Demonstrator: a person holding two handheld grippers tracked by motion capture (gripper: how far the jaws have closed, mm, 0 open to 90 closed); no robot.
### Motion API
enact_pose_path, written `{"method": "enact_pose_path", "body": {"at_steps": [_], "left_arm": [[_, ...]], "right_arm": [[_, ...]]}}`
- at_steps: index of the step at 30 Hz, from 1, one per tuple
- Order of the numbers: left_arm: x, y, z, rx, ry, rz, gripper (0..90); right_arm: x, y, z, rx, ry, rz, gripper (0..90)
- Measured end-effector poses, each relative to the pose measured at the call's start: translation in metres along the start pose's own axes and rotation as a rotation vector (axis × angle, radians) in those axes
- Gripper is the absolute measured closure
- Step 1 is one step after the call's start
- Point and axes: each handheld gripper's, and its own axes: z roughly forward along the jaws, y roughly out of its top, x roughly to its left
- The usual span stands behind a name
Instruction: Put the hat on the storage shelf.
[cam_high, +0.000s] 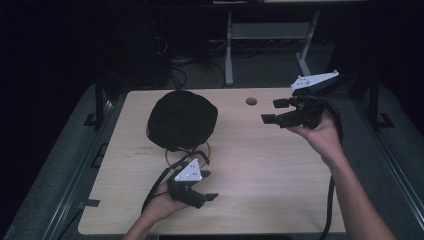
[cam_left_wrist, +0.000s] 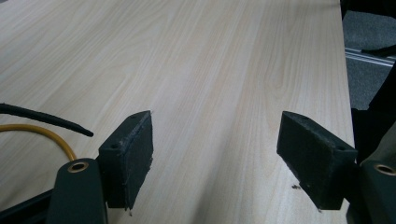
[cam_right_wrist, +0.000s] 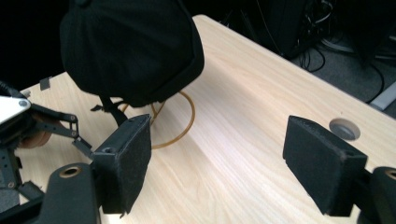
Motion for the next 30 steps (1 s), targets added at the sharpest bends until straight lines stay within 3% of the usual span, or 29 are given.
{"method": "enact_pose_path", "body": {"at_steps": [30], "left_arm": [[-0.001,-0.001,0.002,0.006,-0.005,-0.001,26.5]], "right_arm": [[-0.012,-0.057,-0.012,0.018,-0.023,0.077,22.7]]}}
